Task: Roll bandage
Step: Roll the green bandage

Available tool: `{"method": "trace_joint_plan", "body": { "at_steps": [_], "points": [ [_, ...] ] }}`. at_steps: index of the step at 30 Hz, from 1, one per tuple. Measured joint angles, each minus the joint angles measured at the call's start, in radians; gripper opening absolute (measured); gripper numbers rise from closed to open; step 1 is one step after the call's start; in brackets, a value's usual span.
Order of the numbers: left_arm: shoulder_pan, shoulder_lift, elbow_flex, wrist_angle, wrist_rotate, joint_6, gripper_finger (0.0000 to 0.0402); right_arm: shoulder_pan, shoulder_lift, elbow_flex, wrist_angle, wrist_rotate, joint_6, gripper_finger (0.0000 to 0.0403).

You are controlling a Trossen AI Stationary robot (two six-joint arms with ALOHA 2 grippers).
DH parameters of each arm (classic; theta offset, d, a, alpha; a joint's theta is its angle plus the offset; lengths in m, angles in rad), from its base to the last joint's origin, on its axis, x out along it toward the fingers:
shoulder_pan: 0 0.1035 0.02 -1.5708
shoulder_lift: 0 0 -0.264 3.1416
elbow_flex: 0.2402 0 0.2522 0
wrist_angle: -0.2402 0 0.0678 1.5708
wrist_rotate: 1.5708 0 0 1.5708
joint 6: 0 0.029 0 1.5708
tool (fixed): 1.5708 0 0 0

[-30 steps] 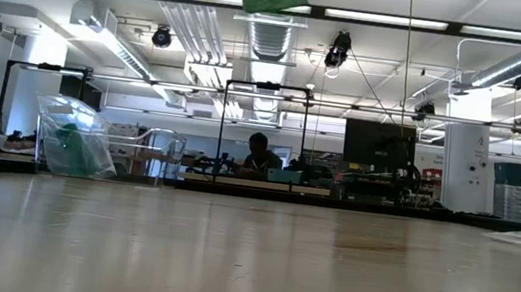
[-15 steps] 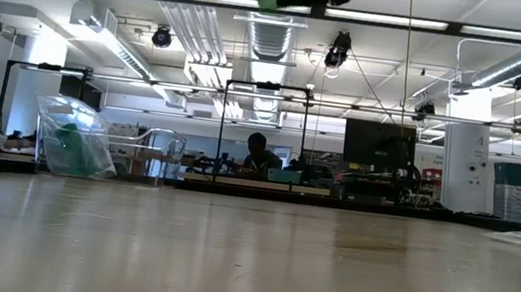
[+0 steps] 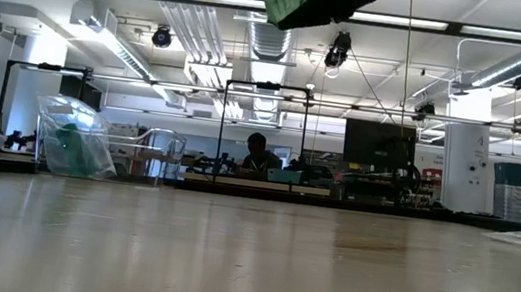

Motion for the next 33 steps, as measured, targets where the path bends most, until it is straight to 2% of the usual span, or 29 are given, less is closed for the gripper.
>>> {"method": "trace_joint_plan", "body": {
  "at_steps": [6, 13, 17, 22, 30, 33],
  "points": [
    [0.0, 0.037, -0.002, -0.008, -0.156, 0.125, 0.0036, 0.0, -0.013, 0.045, -0.024, -0.006, 0.092, 0.0029],
    [0.003, 0.08, -0.002, 0.116, -0.348, 0.331, 0.0035, 0.002, -0.014, 0.046, -0.063, -0.054, 0.153, 0.012],
    [0.003, 0.1, -0.002, 0.124, -0.37, 0.475, 0.0036, 0.002, -0.042, 0.049, -0.119, -0.044, 0.149, 0.0179],
    [0.003, 0.114, -0.002, 0.151, -0.408, 0.654, 0.0033, 0.002, -0.114, 0.063, -0.159, 0.04, 0.143, 0.0235],
    [0.003, 0.15, -0.002, 0.182, -0.43, 1.07, 0.0033, 0.002, -0.223, 0.063, -0.007, 0.043, 0.163, 0.0263],
    [0.002, 0.169, -0.002, 0.22, -0.482, 1.227, 0.0033, -0.013, -0.24, 0.064, 0.139, 0.058, 0.379, 0.0268]
  ]
}}
